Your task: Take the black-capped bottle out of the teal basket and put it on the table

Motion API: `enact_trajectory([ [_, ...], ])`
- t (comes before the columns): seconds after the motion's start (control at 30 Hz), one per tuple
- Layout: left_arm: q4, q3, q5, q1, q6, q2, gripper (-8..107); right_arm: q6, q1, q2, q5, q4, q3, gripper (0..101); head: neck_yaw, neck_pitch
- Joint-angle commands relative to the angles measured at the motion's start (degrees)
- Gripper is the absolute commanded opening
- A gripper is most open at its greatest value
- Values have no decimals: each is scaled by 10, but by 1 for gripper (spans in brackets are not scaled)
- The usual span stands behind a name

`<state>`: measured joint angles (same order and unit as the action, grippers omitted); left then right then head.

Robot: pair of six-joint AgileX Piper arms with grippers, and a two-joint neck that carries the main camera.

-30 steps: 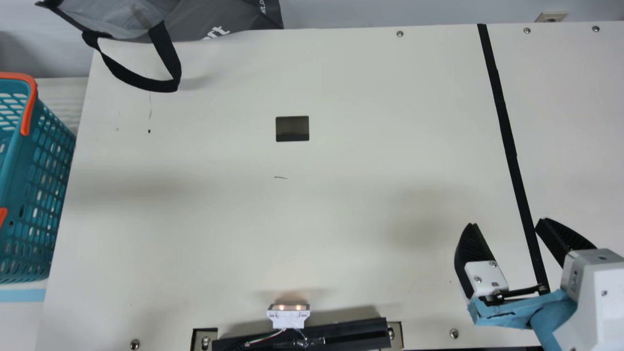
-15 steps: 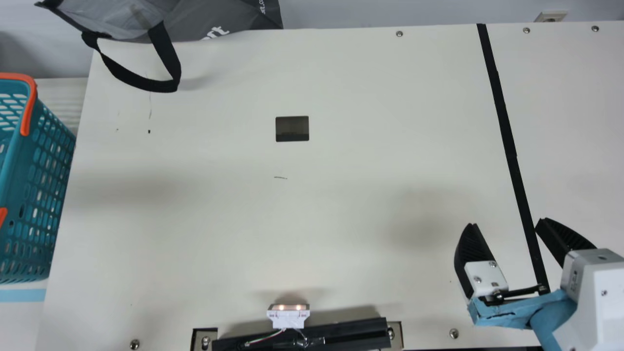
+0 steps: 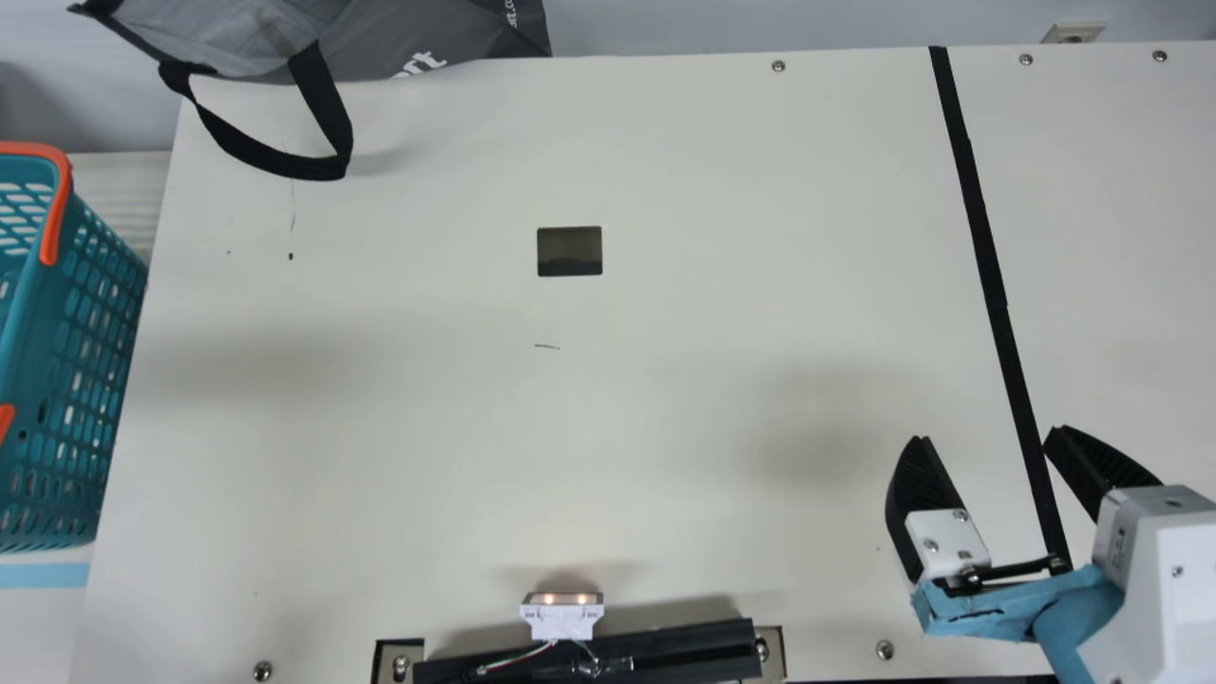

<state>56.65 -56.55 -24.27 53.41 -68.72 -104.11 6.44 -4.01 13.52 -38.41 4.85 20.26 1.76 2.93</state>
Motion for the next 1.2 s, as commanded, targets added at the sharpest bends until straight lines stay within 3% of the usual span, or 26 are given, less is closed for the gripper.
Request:
enact_trajectory([
  [0.0, 8, -1, -4, 0, -8, -4, 107, 0, 0, 0, 0, 0, 0, 91, -2, -2],
  [0.73, 54, -8, -37, -10, -73, -28, 107, 0, 0, 0, 0, 1, 0, 91, -2, -2],
  [0.8, 55, -9, -39, -12, -75, -27, 85, 0, 0, 0, 0, 1, 0, 91, -2, -2],
  [0.83, 55, -9, -39, -13, -76, -27, 55, 0, 0, 0, 0, 1, 0, 91, -2, -2],
  [0.87, 55, -9, -40, -14, -76, -27, 46, 0, 0, 0, 0, 1, 0, 91, -2, -2],
  [0.93, 56, -9, -40, -15, -77, -27, 0, 0, 0, 0, 0, 1, 0, 91, -2, -2],
  [1.17, 54, -8, -41, -19, -77, -24, 0, 0, 0, 0, 0, 1, 0, 91, -2, -2],
])
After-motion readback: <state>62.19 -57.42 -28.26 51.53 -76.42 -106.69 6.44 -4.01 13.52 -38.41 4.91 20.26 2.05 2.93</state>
